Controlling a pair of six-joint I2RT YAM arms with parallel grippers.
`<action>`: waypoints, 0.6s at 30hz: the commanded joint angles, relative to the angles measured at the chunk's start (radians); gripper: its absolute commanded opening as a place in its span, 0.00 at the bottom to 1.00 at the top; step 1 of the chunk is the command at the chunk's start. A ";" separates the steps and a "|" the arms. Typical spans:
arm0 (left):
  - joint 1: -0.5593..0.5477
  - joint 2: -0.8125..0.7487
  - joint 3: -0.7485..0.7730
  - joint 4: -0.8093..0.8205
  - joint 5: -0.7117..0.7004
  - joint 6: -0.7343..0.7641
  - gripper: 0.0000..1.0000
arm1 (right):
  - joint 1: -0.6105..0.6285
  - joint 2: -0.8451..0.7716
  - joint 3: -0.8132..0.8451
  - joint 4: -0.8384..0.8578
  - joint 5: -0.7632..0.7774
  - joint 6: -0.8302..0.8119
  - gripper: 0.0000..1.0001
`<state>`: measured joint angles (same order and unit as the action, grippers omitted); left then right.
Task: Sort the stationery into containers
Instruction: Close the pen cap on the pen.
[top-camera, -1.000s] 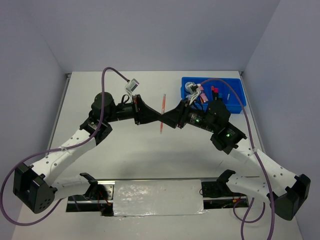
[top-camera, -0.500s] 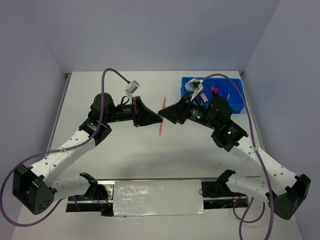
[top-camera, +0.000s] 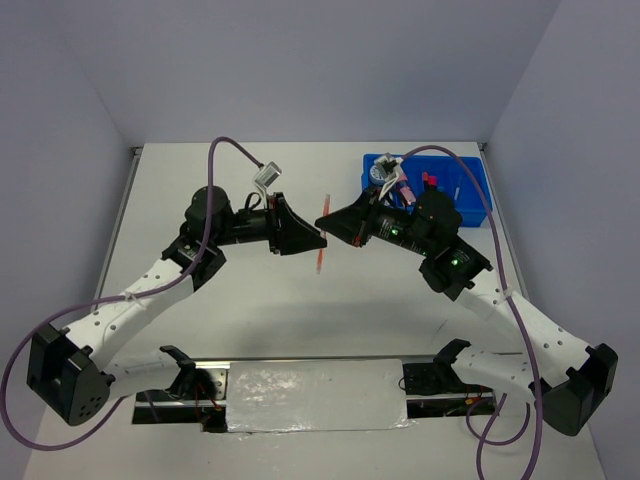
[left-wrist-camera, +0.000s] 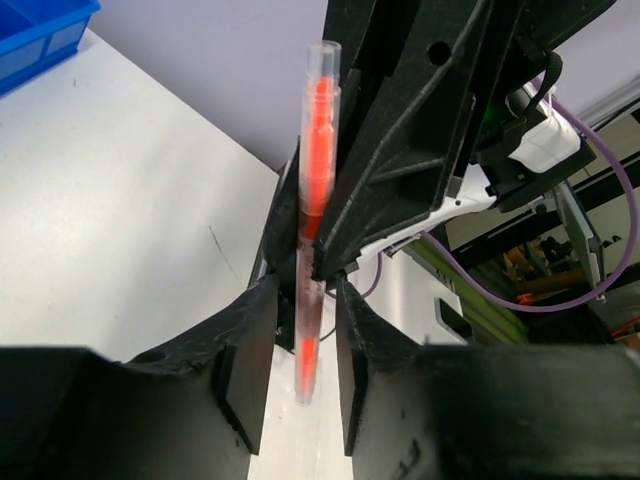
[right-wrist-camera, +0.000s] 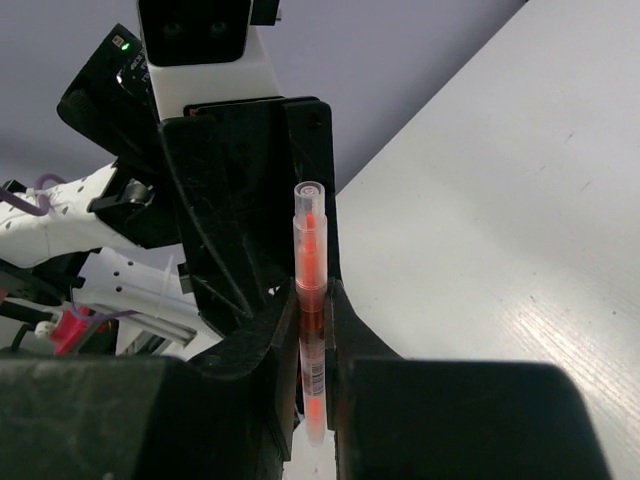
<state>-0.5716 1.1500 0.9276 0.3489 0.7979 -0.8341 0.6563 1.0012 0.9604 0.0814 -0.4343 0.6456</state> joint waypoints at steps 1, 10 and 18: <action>-0.007 0.020 0.028 0.120 0.021 -0.039 0.40 | -0.004 -0.009 0.032 0.055 -0.017 -0.001 0.00; -0.034 0.062 0.048 0.150 0.024 -0.054 0.01 | -0.003 -0.006 0.026 0.073 -0.030 0.017 0.00; -0.040 0.044 0.068 0.033 0.030 0.039 0.00 | -0.041 -0.027 0.043 0.020 -0.046 -0.020 0.60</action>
<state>-0.6056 1.2068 0.9504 0.3851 0.8093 -0.8478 0.6376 0.9974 0.9604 0.0837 -0.4488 0.6456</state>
